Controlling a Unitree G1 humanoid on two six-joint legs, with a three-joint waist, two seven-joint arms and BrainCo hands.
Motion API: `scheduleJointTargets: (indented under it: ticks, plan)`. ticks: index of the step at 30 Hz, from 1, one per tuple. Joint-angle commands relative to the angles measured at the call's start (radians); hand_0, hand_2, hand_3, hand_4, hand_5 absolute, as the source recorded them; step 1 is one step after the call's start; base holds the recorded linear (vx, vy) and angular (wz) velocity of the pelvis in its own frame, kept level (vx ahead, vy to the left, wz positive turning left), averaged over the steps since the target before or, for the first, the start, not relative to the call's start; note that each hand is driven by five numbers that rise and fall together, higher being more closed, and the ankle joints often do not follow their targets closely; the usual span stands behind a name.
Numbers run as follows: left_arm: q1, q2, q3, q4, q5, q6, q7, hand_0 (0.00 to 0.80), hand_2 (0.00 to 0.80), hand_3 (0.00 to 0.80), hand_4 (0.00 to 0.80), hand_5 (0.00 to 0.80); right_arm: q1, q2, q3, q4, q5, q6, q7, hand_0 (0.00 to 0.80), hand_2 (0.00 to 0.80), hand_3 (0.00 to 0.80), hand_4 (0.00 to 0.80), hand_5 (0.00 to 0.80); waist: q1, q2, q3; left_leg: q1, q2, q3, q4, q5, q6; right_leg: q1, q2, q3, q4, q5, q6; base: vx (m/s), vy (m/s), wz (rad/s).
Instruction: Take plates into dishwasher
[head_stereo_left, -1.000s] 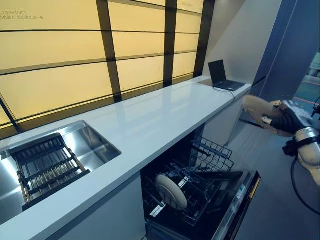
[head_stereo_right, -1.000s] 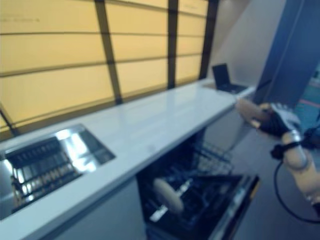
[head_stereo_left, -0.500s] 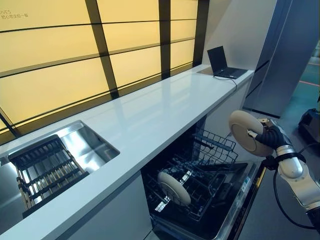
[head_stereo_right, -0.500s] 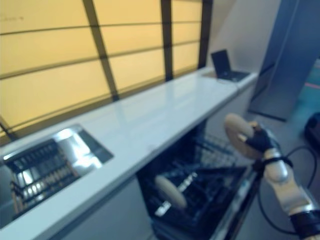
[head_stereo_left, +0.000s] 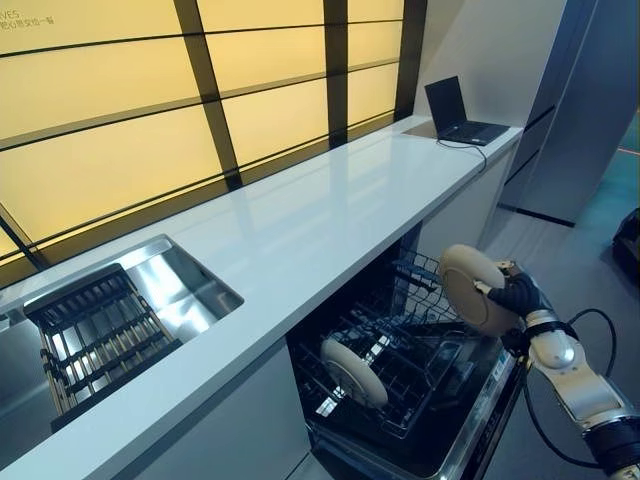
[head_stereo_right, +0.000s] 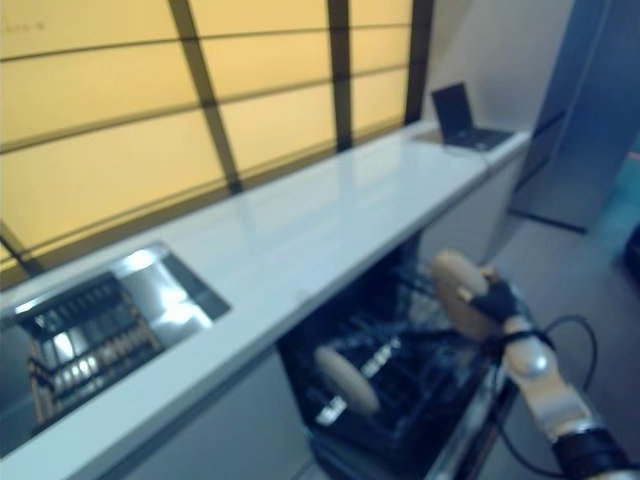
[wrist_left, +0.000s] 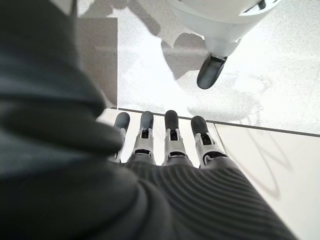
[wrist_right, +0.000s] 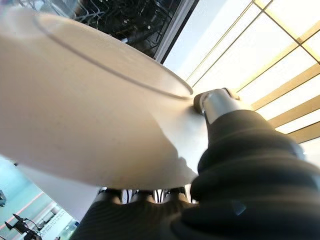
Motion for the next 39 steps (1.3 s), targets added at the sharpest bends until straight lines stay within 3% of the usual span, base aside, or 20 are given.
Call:
scheduleJointTargets:
  ticks: [1, 16, 31, 39]
  plan:
    - [-0.068, 0.037, -0.045, -0.004, 0.018, -0.002, -0.009, 0.000, 0.000, 0.000, 0.000, 0.000, -0.118, 0.019, 0.018, 0.013, 0.001, -0.027, -0.010, 0.800, 0.800, 0.800, 0.800, 0.800, 0.017, -0.048, 0.017, -0.059, -0.055, -0.012, -0.004, -0.039, 0.037, -0.016, 0.037, -0.003, 0.032, -0.036, -0.032, 0.000, 0.000, 0.00]
    - [-0.108, 0.048, -0.090, -0.035, 0.032, 0.013, -0.034, 0.000, 0.000, 0.000, 0.000, 0.000, -0.207, 0.012, 0.137, 0.113, -0.075, -0.014, 0.031, 0.800, 0.800, 0.800, 0.800, 0.800, 0.040, -0.040, 0.050, -0.076, -0.059, -0.038, -0.004, -0.030, 0.035, -0.035, 0.033, -0.018, 0.035, -0.027, -0.033, -0.003, -0.007, 0.01]
    - [-0.139, 0.085, -0.114, -0.073, 0.033, 0.026, -0.047, 0.000, 0.000, 0.000, 0.000, 0.000, -0.348, -0.106, 0.242, 0.222, -0.175, 0.002, 0.095, 0.800, 0.800, 0.800, 0.800, 0.800, 0.072, -0.036, 0.103, -0.113, -0.067, -0.078, -0.002, -0.022, 0.039, -0.079, 0.033, -0.026, 0.066, -0.035, -0.040, -0.008, -0.033, 0.06]
    - [-0.162, 0.114, -0.112, -0.097, 0.005, 0.017, -0.043, 0.000, 0.000, 0.000, 0.000, 0.000, -0.422, -0.178, 0.255, 0.261, -0.164, 0.021, 0.086, 0.800, 0.800, 0.800, 0.800, 0.800, 0.096, -0.023, 0.151, -0.168, -0.057, -0.116, 0.004, -0.002, 0.038, -0.123, 0.030, -0.042, 0.164, -0.089, -0.057, -0.009, -0.057, 0.09]
